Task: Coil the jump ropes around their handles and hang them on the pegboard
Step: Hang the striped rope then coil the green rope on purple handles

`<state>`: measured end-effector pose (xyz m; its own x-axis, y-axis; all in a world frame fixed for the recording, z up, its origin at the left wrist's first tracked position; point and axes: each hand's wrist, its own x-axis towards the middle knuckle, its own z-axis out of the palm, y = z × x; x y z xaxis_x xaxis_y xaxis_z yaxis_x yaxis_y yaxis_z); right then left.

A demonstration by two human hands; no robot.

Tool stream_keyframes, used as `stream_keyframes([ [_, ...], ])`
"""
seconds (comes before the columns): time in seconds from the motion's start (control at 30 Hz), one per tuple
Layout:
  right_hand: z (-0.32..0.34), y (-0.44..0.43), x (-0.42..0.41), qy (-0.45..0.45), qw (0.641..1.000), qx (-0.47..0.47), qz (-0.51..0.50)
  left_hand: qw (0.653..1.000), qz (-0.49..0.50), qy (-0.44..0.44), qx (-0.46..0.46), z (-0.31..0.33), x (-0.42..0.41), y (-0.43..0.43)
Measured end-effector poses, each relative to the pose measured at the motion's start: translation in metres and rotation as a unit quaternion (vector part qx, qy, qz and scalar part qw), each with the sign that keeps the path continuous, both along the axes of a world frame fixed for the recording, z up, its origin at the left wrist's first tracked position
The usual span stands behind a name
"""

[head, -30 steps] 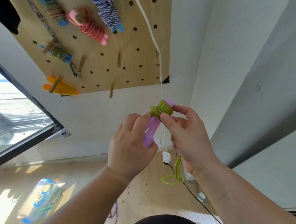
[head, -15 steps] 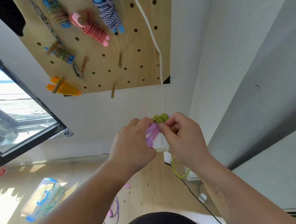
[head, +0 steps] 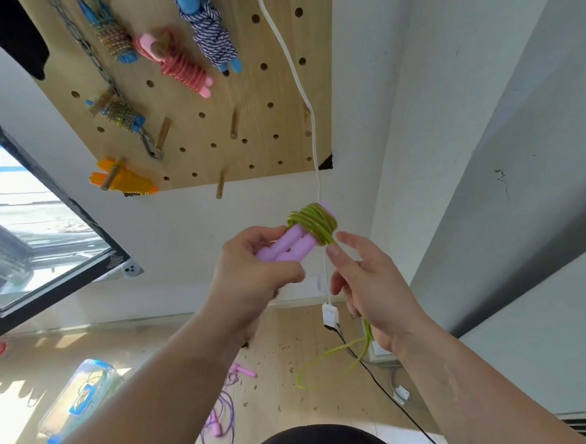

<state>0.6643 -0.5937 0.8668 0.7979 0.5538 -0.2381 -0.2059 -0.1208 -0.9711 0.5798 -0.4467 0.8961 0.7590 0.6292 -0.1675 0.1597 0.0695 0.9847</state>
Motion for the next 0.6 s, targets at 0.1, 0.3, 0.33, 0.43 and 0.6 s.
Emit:
stream_keyframes([
  [0.1,0.008,-0.001,0.001,0.074,0.99,0.122,0.015,0.99,-0.029,-0.033,-0.135,0.007,-0.003,-0.003],
  [0.3,0.023,-0.008,0.011,0.08,0.979,0.172,0.07,0.951,-0.069,-0.094,-0.287,0.001,-0.005,-0.016],
  [0.33,0.025,-0.008,0.011,0.084,0.978,0.174,0.072,0.944,-0.073,-0.097,-0.307,-0.001,-0.006,-0.017],
  [0.43,0.028,-0.007,0.009,0.056,0.981,0.17,0.073,0.908,-0.11,-0.103,-0.39,-0.008,-0.01,-0.015],
  [0.6,0.023,0.0,0.008,-0.029,0.991,0.125,0.039,0.906,-0.148,-0.08,-0.388,-0.012,-0.015,-0.004],
])
